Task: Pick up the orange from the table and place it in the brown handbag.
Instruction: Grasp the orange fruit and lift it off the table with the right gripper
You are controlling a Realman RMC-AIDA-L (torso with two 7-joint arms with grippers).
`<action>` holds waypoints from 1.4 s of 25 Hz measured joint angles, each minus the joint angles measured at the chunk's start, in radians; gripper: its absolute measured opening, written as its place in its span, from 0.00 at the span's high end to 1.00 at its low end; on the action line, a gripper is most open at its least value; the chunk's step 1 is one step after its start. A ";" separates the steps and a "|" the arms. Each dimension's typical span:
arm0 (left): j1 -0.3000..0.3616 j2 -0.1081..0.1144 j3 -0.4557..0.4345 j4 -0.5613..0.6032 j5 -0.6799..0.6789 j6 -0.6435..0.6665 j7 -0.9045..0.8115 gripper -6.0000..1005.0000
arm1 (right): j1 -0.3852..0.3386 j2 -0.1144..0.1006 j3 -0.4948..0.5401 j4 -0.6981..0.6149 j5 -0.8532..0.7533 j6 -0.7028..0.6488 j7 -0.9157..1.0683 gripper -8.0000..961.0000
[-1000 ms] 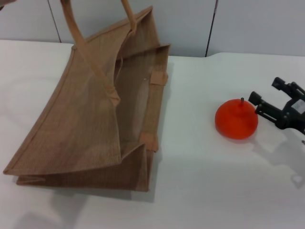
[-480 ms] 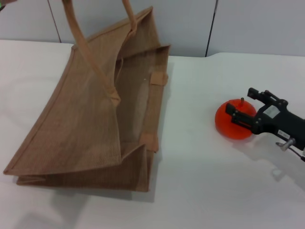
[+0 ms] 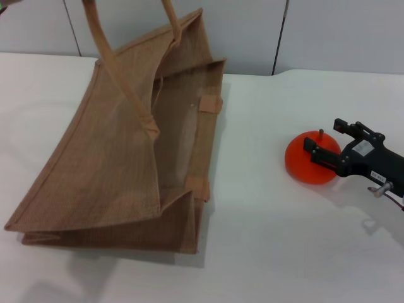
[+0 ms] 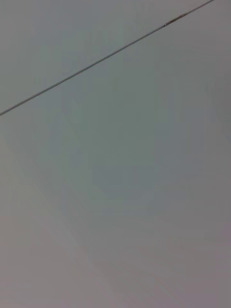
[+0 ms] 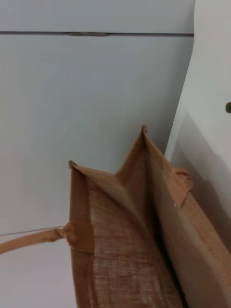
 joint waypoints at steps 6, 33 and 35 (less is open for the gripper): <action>0.000 0.000 -0.001 0.001 0.000 0.000 0.000 0.88 | 0.000 0.002 0.001 0.000 0.000 -0.005 0.002 0.08; -0.004 -0.002 0.005 -0.006 0.000 0.006 0.002 0.88 | 0.018 0.015 -0.078 0.008 -0.010 -0.101 0.028 0.08; -0.005 -0.002 0.005 -0.006 0.001 0.006 0.003 0.88 | 0.025 0.014 -0.103 0.010 -0.010 -0.115 0.051 0.09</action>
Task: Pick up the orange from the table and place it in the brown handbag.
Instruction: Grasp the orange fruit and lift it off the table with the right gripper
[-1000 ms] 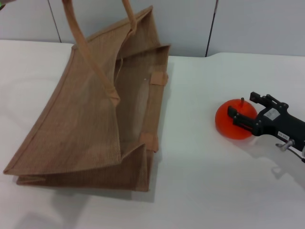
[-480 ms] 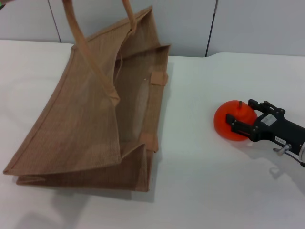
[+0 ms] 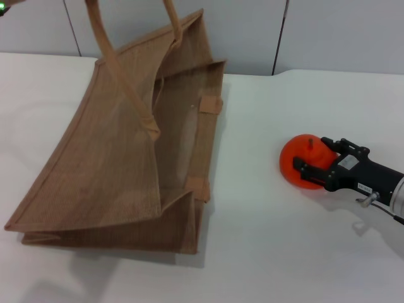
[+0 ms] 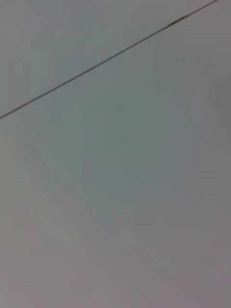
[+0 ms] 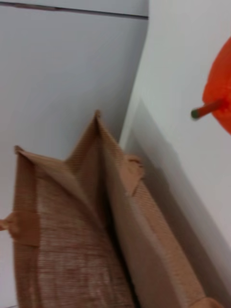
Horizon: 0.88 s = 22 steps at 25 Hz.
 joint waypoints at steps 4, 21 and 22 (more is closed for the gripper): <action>0.000 0.000 0.000 0.000 0.000 0.000 0.006 0.88 | 0.017 -0.001 -0.049 0.003 0.000 -0.046 0.058 0.13; 0.002 0.000 -0.006 -0.004 0.001 0.000 0.011 0.88 | 0.025 -0.004 -0.061 0.032 0.010 0.018 0.081 0.38; 0.001 0.000 -0.006 -0.004 0.001 0.000 0.011 0.88 | 0.026 -0.005 -0.060 0.037 0.010 0.028 0.081 0.40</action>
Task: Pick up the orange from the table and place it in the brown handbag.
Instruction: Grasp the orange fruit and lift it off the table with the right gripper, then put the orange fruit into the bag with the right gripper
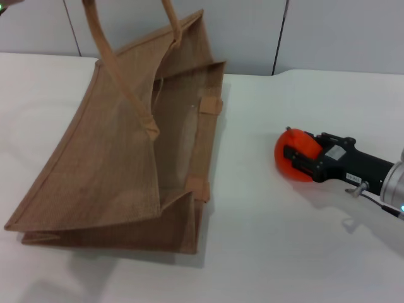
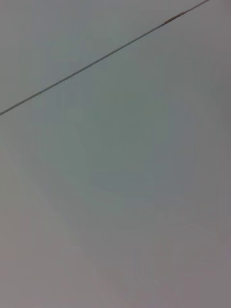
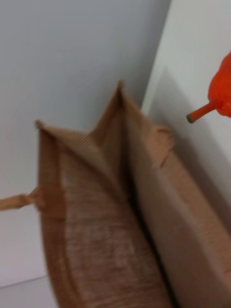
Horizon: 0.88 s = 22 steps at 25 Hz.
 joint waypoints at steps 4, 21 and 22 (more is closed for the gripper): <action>-0.011 0.001 0.000 0.000 0.000 -0.001 0.000 0.88 | 0.011 -0.002 0.001 0.018 0.000 0.013 0.000 0.45; -0.047 0.001 0.015 -0.006 -0.009 -0.001 0.013 0.88 | 0.016 -0.039 -0.007 0.247 -0.012 0.064 0.000 0.56; -0.048 0.000 0.018 -0.006 -0.009 0.001 0.013 0.88 | 0.019 -0.041 -0.008 0.261 -0.020 0.069 0.000 0.57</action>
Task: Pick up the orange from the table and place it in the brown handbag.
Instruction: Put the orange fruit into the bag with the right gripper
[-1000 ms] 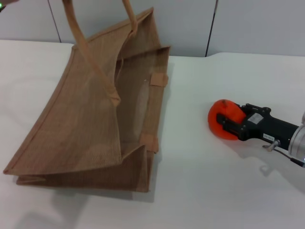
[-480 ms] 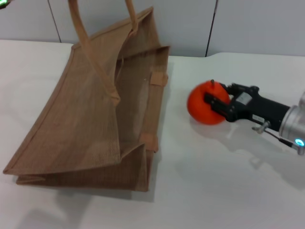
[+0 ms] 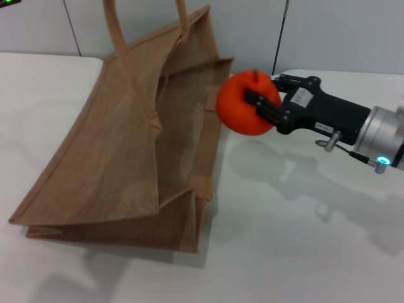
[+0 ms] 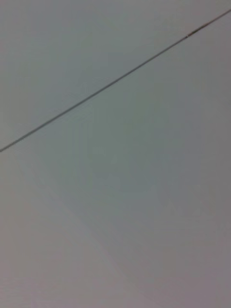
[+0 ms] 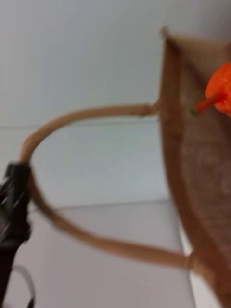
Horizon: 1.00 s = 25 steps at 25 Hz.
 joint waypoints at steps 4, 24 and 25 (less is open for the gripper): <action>-0.020 -0.001 0.019 0.000 0.000 0.005 0.000 0.88 | 0.010 0.003 0.004 0.031 -0.062 -0.025 -0.004 0.60; -0.048 -0.004 0.137 -0.017 -0.002 0.078 -0.009 0.88 | 0.082 0.046 -0.002 0.042 -0.181 -0.170 -0.087 0.76; -0.048 -0.004 0.137 -0.017 -0.002 0.079 -0.009 0.88 | 0.084 0.046 -0.002 0.042 -0.181 -0.172 -0.085 0.77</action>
